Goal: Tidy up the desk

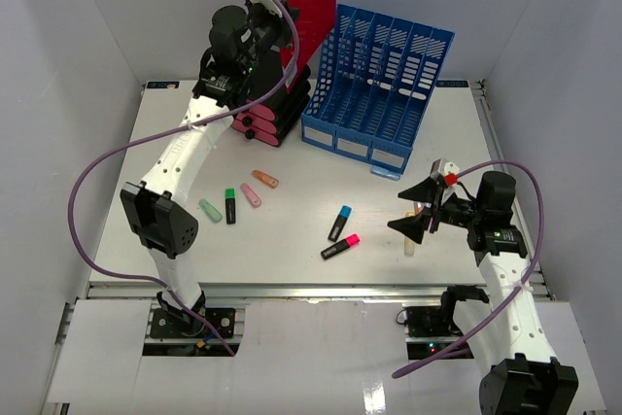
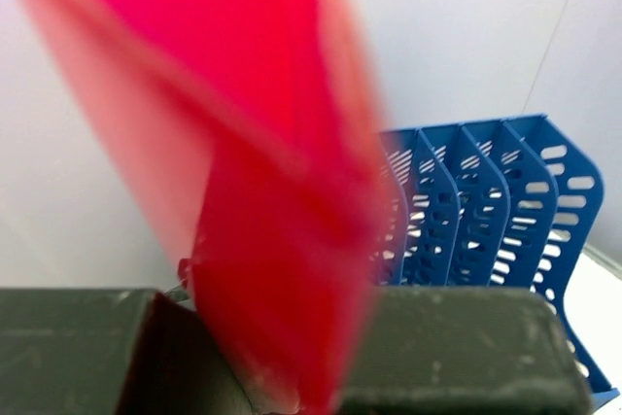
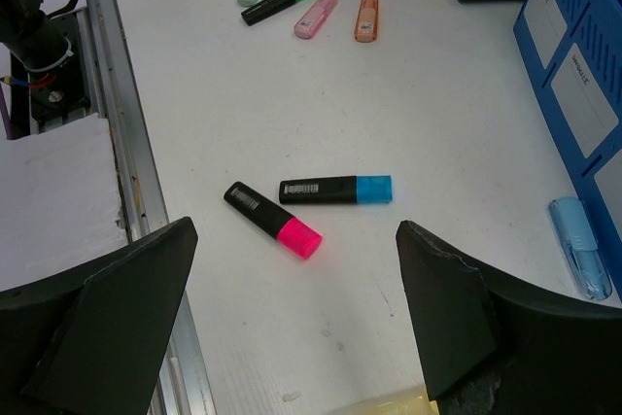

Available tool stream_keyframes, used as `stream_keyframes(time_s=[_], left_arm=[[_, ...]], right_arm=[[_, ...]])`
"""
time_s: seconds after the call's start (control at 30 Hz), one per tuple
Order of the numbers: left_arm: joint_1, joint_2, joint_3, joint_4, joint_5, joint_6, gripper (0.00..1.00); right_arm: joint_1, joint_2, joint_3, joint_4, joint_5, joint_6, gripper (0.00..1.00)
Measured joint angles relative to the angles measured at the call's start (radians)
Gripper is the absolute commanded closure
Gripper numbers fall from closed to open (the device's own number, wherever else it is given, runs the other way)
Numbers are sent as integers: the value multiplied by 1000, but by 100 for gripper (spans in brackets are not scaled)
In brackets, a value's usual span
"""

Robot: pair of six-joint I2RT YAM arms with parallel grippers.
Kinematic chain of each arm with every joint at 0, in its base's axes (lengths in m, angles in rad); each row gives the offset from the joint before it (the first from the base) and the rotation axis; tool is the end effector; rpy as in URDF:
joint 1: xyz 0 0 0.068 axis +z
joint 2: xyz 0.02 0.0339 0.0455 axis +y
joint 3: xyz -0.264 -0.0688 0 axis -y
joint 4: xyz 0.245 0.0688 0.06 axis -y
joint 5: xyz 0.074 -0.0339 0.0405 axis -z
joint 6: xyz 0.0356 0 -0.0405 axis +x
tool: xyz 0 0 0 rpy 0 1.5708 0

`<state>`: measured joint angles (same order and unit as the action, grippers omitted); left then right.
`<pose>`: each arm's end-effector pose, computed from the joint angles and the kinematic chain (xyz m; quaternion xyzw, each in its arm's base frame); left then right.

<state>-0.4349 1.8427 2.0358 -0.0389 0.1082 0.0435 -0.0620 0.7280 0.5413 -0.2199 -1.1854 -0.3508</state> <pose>0.3865 -0.1838 0.4905 0.1938 0.6214 -0.1820 0.7370 0.1568 0.0233 0.2681 -0.4036 0.6414 0.3632 0.5420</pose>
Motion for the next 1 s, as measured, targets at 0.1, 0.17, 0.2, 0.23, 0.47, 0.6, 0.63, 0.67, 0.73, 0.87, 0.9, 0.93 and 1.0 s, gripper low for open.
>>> stream_keyframes(time_s=[0.1, 0.17, 0.2, 0.23, 0.47, 0.6, 0.63, 0.67, 0.73, 0.87, 0.9, 0.93, 1.0], left_arm=[[-5, 3, 2, 10, 13, -10, 100], [-12, 3, 4, 15, 18, -16, 100], [-17, 3, 4, 17, 20, -18, 100], [-24, 3, 5, 17, 21, -20, 100], [-114, 3, 24, 16, -23, -7, 100], [-150, 18, 84, 25, -72, 18, 100], [-154, 20, 94, 28, -81, 25, 100], [-157, 24, 104, 31, -90, 31, 100], [-157, 34, 119, 41, -108, 41, 100], [-150, 65, 124, 49, -148, 55, 100], [-149, 75, 124, 49, -159, 59, 100], [-149, 85, 124, 49, -172, 64, 100], [-149, 102, 124, 51, -197, 79, 100]], right_arm=[[-7, 0, -1, 0, 0, -1, 10], [-10, -1, -1, 0, -1, -2, 10], [-11, -1, -1, 0, -2, -2, 10], [-12, 0, -1, 0, -4, -2, 10], [-18, 0, -1, 0, -14, -2, 10], [-25, -1, -1, 0, -21, -2, 10], [-27, -1, -1, 0, -22, -1, 10], [-28, -1, -1, 0, -23, -1, 10], [-30, -2, -1, 0, -23, -1, 10], [-35, -2, -2, 0, -27, -1, 10], [-36, -2, -2, 0, -27, -1, 10], [-36, -2, -2, 0, -28, -1, 10], [-36, -2, -2, 0, -30, -1, 10]])
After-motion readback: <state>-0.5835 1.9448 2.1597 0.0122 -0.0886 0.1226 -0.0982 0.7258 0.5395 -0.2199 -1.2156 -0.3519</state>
